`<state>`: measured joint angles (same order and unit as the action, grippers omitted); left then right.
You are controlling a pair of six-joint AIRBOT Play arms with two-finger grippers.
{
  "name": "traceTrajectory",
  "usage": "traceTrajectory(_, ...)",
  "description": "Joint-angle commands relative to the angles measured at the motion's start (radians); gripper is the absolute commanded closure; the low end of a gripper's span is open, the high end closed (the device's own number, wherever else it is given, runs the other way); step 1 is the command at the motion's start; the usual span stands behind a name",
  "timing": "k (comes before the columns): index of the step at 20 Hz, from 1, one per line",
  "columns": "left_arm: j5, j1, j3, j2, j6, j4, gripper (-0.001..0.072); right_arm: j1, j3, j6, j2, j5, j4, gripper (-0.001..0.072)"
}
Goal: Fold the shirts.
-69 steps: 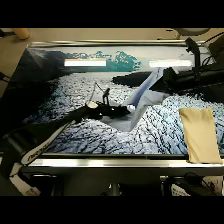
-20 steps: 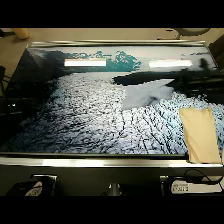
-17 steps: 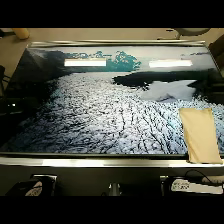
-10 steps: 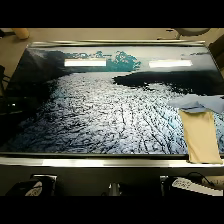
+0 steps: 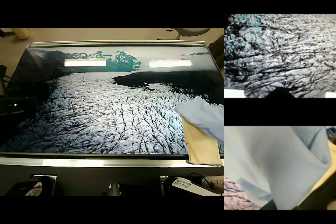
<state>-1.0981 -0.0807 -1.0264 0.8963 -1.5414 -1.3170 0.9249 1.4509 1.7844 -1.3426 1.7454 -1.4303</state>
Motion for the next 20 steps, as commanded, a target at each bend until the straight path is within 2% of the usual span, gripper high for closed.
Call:
traceTrajectory(1, 0.017, 0.035, 0.0, -0.001, 0.0, 0.013, 0.0683, 0.001, -0.27, 0.011, 0.089, -0.018, -0.224, 0.0685)
traceTrajectory(2, 0.025, 0.047, 0.0, -0.001, 0.0, 0.013, 0.0683, 0.001, -0.372, 0.023, 0.121, -0.053, -0.224, 0.0556)
traceTrajectory(3, 0.032, 0.055, 0.0, -0.001, 0.0, 0.013, 0.0683, 0.001, -0.455, 0.018, 0.14, -0.091, -0.223, 0.021)
traceTrajectory(4, 0.034, 0.058, 0.0, -0.001, 0.0, 0.013, 0.0683, 0.001, -0.488, -0.029, 0.141, -0.125, -0.223, 0.0015)
traceTrajectory(6, 0.034, 0.056, -0.005, -0.001, 0.0, 0.011, 0.0683, 0.001, -0.431, -0.108, 0.139, -0.169, -0.227, 0.0005)
traceTrajectory(8, 0.067, 0.056, -0.031, 0.003, 0.016, 0.006, 0.0684, -0.001, -0.253, -0.11, 0.14, -0.256, -0.181, 0.0007)
traceTrajectory(10, 0.071, 0.058, -0.111, 0.048, 0.029, -0.09, 0.0687, -0.003, -0.02, -0.136, 0.14, -0.407, 0.051, 0.0015)
traceTrajectory(12, -0.008, 0.058, -0.232, 0.152, -0.038, -0.274, 0.0687, -0.088, 0.151, -0.156, 0.139, -0.537, 0.196, 0.003)
traceTrajectory(14, -0.109, 0.06, -0.319, 0.266, -0.121, -0.386, 0.0684, -0.277, 0.217, -0.186, 0.14, -0.539, 0.174, 0.0029)
traceTrajectory(15, -0.137, 0.06, -0.323, 0.304, -0.158, -0.373, 0.0651, -0.411, 0.212, -0.184, 0.134, -0.496, 0.134, 0.0029)
traceTrajectory(16, -0.175, 0.064, -0.314, 0.336, -0.184, -0.325, 0.0444, -0.529, 0.203, -0.173, 0.116, -0.441, 0.08, 0.0028)
traceTrajectory(17, -0.227, 0.074, -0.29, 0.359, -0.187, -0.269, 0.0076, -0.643, 0.191, -0.124, 0.083, -0.367, 0.012, 0.0039)
traceTrajectory(18, -0.261, 0.09, -0.248, 0.363, -0.159, -0.242, 0.0016, -0.727, 0.182, -0.103, 0.043, -0.289, -0.016, 0.0069)
traceTrajectory(19, -0.257, 0.116, -0.189, 0.345, -0.127, -0.238, 0.0033, -0.786, 0.175, -0.107, -0.005, -0.206, -0.018, 0.012)
traceTrajectory(20, -0.203, 0.148, -0.114, 0.301, -0.125, -0.238, 0.0086, -0.826, 0.163, -0.106, -0.053, -0.124, -0.005, 0.0128)
